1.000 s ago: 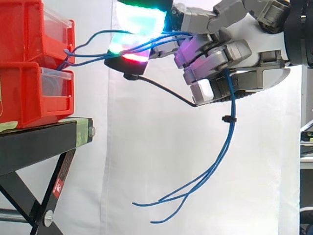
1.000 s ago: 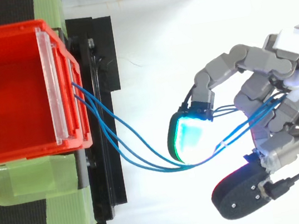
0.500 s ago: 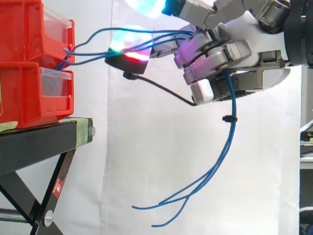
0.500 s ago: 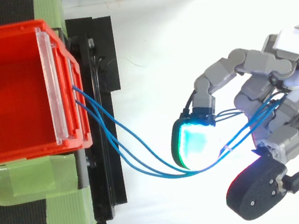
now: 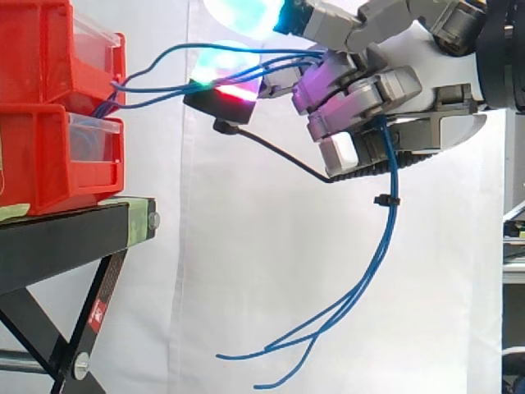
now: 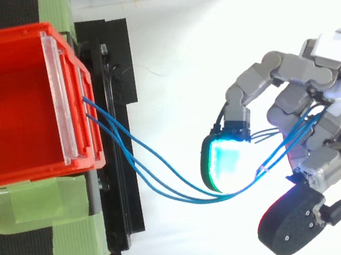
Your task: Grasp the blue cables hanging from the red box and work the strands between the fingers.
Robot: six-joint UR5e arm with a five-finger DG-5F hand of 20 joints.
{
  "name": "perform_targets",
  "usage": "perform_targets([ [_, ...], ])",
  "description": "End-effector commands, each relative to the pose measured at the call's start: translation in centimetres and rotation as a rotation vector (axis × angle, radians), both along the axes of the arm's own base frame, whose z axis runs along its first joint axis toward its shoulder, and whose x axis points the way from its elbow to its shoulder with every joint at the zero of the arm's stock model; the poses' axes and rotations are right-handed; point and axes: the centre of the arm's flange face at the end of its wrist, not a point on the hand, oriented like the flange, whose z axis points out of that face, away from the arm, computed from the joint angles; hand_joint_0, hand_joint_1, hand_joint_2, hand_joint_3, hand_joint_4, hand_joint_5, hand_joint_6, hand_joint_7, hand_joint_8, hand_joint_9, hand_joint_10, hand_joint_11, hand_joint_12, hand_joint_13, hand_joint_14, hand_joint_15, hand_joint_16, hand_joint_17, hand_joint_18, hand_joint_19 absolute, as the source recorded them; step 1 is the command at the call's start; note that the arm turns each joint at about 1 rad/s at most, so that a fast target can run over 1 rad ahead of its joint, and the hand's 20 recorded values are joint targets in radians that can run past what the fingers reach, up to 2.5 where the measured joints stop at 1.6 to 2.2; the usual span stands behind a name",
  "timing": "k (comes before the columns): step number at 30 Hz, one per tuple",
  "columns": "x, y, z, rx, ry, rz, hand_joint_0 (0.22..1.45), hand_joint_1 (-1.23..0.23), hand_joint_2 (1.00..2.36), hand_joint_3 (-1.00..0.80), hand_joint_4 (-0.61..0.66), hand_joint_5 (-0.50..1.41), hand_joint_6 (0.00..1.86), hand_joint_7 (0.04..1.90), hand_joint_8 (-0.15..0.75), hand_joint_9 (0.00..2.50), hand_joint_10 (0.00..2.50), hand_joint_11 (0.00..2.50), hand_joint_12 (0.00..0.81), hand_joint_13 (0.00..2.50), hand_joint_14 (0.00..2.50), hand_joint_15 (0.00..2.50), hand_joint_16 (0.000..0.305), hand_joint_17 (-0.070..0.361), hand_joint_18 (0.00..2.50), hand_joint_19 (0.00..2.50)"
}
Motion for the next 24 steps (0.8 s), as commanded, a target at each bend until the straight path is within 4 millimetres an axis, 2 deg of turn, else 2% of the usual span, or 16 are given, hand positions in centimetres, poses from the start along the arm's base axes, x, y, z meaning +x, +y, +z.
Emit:
perform_targets([
  [1,0.02,-0.06,0.02,0.0,0.0,-0.001,0.91,-0.86,1.0,-0.94,0.33,-0.17,1.22,0.77,0.492,1.27,2.5,2.46,0.646,1.79,2.5,1.41,0.248,0.186,2.42,0.51],
  [3,-0.03,0.01,-0.04,0.0,0.001,0.0,0.98,-0.85,1.01,-0.77,0.33,-0.17,1.23,0.76,0.492,1.27,2.5,2.46,0.646,1.79,2.5,1.41,0.248,0.186,2.42,0.51],
  [7,-0.03,0.01,-0.04,0.0,0.001,0.0,1.0,-0.84,1.01,-0.67,0.33,-0.17,1.24,0.75,0.492,1.27,2.5,2.46,0.646,1.79,2.5,1.41,0.248,0.186,2.42,0.51],
  [13,-0.03,0.01,-0.04,0.0,0.001,0.0,1.0,-0.79,1.01,-0.85,0.32,-0.09,1.17,0.78,0.492,1.27,2.5,2.46,0.646,1.79,2.5,1.41,0.248,0.186,2.42,0.51],
  [16,0.02,-0.06,0.02,0.0,0.0,-0.001,0.9,-0.77,1.0,-0.98,0.31,-0.09,1.16,0.8,0.492,1.27,2.5,2.46,0.646,1.79,2.5,1.41,0.248,0.186,2.42,0.51],
  [18,0.02,-0.06,0.02,0.0,0.0,-0.001,0.83,-0.76,1.0,-1.0,0.32,-0.08,1.14,0.81,0.492,1.27,2.5,2.46,0.646,1.79,2.5,1.41,0.248,0.186,2.42,0.51],
  [20,-0.03,0.01,-0.04,0.0,0.001,0.0,0.84,-0.78,1.0,-1.0,0.31,-0.09,1.12,0.82,0.492,1.27,2.5,2.46,0.646,1.79,2.5,1.41,0.248,0.186,2.42,0.51],
  [22,0.01,0.02,0.02,0.0,0.0,0.0,0.89,-0.8,1.0,-0.9,0.31,-0.12,1.08,0.82,0.492,1.27,2.5,2.46,0.646,1.79,2.5,1.41,0.248,0.186,2.42,0.51],
  [24,0.02,-0.06,0.02,0.0,0.0,-0.001,0.94,-0.81,1.01,-0.65,0.31,-0.15,1.05,0.83,0.492,1.27,2.5,2.46,0.646,1.79,2.5,1.41,0.248,0.186,2.42,0.51],
])
